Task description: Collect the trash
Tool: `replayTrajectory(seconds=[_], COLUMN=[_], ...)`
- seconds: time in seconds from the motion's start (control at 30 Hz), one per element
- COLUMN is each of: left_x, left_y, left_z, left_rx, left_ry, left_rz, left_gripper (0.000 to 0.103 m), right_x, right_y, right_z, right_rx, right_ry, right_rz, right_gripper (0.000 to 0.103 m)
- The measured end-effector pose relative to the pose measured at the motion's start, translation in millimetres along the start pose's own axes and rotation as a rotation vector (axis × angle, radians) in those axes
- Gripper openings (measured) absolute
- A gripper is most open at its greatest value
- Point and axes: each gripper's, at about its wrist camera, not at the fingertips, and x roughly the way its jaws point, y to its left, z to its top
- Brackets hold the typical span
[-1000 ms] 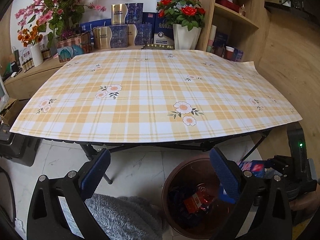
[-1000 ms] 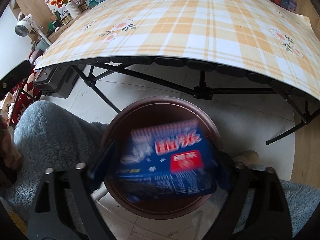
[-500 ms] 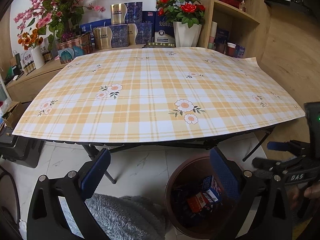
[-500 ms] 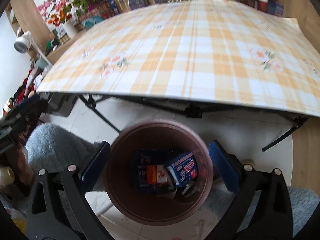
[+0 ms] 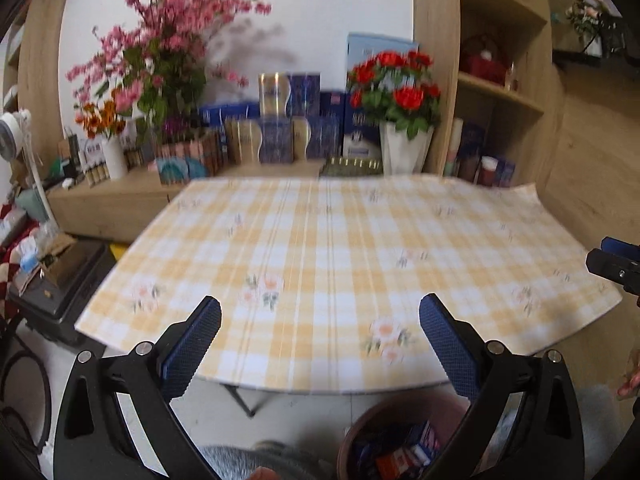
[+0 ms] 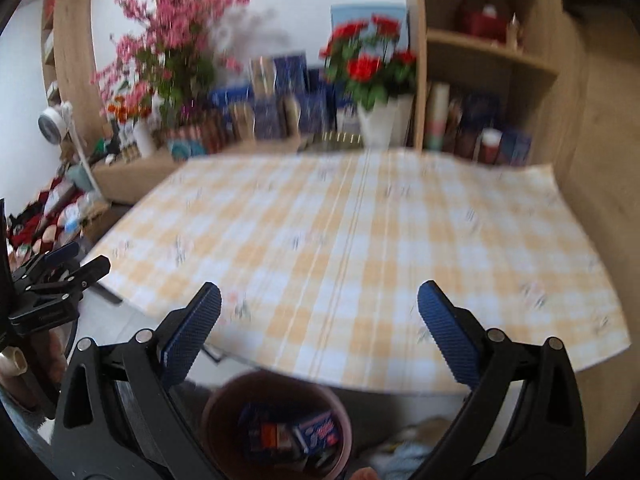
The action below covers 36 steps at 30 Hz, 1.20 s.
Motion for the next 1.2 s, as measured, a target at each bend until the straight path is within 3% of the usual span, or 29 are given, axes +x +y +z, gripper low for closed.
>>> replayTrajectory(seconds=[0.17, 0.37, 0.7, 1.2], left_x=[-25, -53, -72, -79], left_y=[-9, -17, -28, -34], left_z=[46, 68, 68, 61], left_rx=[0.020, 0.052, 0.097, 0.105], left_ry=[-0.047, -0.095, -0.138, -0.123], left_rz=[0.012, 0.032, 0.060, 0.046], left_gripper=[0.097, 0.097, 0.097, 0.097], right_x=[-31, -52, -62, -72], right_y=[-6, -6, -4, 4], right_z=[30, 39, 29, 26], right_rx=[0.017, 0.015, 0.024, -0.003], right_ry=[-0.085, -0.105, -0.109, -0.114], right_rz=[-0.006, -0.037, -0.049, -0.079], right_gripper=[0.097, 0.097, 0.097, 0.097])
